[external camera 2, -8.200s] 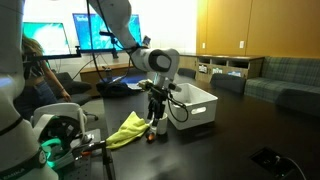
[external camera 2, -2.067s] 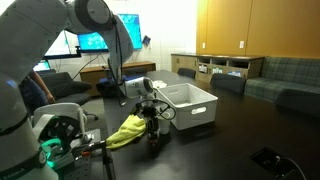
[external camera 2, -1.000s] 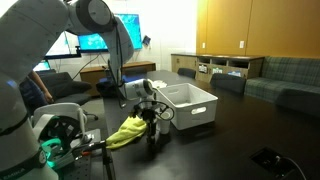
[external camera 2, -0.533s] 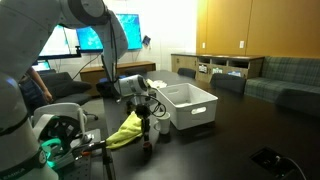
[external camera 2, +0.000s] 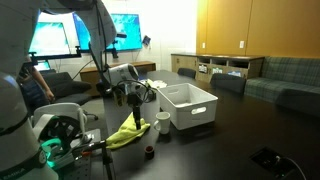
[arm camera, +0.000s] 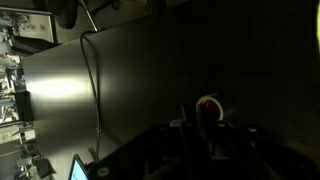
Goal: Place the white towel in the white storage box, put the black masking tape in the white mug, put the yellow towel in the box, place the green marker inside the mug
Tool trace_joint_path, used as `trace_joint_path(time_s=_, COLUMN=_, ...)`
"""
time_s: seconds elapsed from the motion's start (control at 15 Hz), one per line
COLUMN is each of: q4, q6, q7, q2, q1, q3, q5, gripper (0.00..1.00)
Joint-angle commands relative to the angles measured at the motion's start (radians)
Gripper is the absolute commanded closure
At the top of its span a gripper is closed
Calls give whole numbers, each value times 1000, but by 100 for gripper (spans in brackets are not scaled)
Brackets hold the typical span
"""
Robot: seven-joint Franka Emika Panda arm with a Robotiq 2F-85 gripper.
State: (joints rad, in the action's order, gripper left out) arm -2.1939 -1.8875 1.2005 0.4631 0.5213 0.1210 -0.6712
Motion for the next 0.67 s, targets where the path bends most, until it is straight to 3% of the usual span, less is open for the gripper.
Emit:
trace_joint_path(time_s=0.0, q4=-33, q6=-47, q7=24, q2=-39, q1=-46, q3=28, q5=-22, gripper=79)
trace_joint_path(time_s=0.07, q4=-44, q6=-94, q7=18, q2=-40, q1=-64, q3=28, q5=-22, gripper=64)
trace_joint_path(time_s=0.13, q4=-63, q6=-158, q7=16, q2=-39, q1=-85, q3=24, q5=-21, gripper=63)
trace_joint_path(time_s=0.6, q4=-206, q6=-597, q7=20, q2=-13, q1=-205, q3=-52, q5=-17, gripper=12)
